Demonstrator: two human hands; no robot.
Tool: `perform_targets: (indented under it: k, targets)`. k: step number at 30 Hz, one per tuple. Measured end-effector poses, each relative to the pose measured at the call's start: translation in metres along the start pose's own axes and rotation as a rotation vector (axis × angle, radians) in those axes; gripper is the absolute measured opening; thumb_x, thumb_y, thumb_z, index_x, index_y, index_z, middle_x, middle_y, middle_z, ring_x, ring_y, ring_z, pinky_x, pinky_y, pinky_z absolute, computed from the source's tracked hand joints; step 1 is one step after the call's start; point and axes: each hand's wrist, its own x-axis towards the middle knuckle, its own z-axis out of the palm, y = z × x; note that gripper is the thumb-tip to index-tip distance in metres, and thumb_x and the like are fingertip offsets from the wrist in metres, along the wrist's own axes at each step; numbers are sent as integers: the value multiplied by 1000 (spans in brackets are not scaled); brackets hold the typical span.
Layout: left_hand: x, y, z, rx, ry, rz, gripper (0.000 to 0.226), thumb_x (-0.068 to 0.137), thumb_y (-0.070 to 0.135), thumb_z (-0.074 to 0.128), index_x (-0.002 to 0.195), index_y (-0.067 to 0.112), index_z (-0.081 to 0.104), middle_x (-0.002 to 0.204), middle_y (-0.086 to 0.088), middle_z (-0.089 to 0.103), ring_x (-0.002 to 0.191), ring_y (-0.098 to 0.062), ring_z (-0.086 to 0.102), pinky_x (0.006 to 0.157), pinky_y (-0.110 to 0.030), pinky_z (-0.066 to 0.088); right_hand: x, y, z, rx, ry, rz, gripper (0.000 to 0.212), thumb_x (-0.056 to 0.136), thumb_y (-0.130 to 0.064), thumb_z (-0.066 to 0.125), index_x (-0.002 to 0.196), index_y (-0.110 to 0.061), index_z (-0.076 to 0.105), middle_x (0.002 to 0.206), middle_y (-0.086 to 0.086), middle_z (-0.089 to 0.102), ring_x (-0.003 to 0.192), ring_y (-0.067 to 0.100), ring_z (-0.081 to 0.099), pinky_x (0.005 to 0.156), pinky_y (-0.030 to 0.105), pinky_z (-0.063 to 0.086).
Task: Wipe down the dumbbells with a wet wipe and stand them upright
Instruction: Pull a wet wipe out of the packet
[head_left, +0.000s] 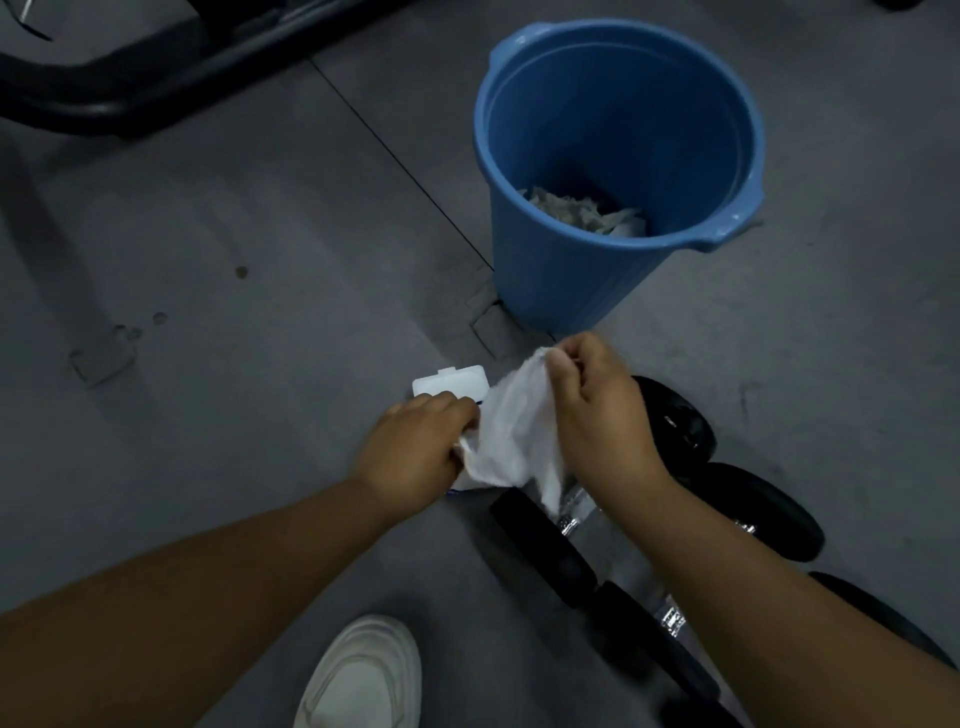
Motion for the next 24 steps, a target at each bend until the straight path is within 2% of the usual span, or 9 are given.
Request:
perform_targets:
  k: [4,7,9,12,15,17,19,22,24]
  targets:
    - [-17,23,-12,-176,45,157,54,70,55,70,112,25,52,108,8,58,99,-16,56,86,-34,44,-3,11,-14,90,9,150,17,92,-32,62,99,-24,48,87,-8,59,77,-1,57,64,19,45]
    - [-32,55,-13,-159,100,315,37,80,55,64,93,22,55,94,6,56,87,-17,54,78,-35,45,0,10,-47,92,322,93,11,91,-27,59,97,-24,50,83,-10,57,69,-7,54,60,15,42]
    - [-33,73,-7,-57,52,414,35,82,55,62,85,21,54,87,4,56,79,-18,53,69,-34,47,-1,13,-68,34,418,17,12,92,-32,57,88,-26,48,74,-10,54,61,-4,50,55,14,39]
    - [-31,92,6,130,-30,449,46,71,63,64,87,21,56,88,2,57,79,-19,55,66,-32,47,-16,34,-77,-188,183,22,17,93,-31,58,82,-21,48,64,-7,54,55,-4,51,48,11,35]
    - [-31,101,12,302,-147,492,54,59,66,70,88,22,59,88,2,58,79,-19,55,66,-34,46,-36,72,-69,-281,-102,272,20,89,-28,62,77,-14,53,61,-4,55,53,3,51,47,21,37]
    - [-34,100,13,330,-202,548,54,56,65,70,87,22,60,86,3,57,79,-19,53,68,-34,45,-47,94,-56,-92,-142,547,15,85,-22,65,75,-12,58,64,3,60,55,14,54,49,20,41]
    - [-39,98,15,358,-198,601,45,61,53,70,91,21,60,89,3,58,81,-18,52,70,-34,44,-49,108,-38,205,-57,805,7,77,-14,64,75,-9,61,72,16,64,62,24,60,59,32,49]
    - [-42,92,19,362,-79,662,14,83,21,54,96,20,58,93,1,58,82,-20,53,73,-34,42,-40,107,-16,558,-42,995,9,82,-11,68,81,-3,64,75,18,65,63,27,62,61,33,49]
    - [-40,89,21,349,-69,697,18,89,14,41,94,20,57,90,0,58,79,-21,53,70,-35,43,-31,106,-7,689,-71,1073,18,87,-19,70,83,-2,63,69,15,66,56,24,63,54,25,50]
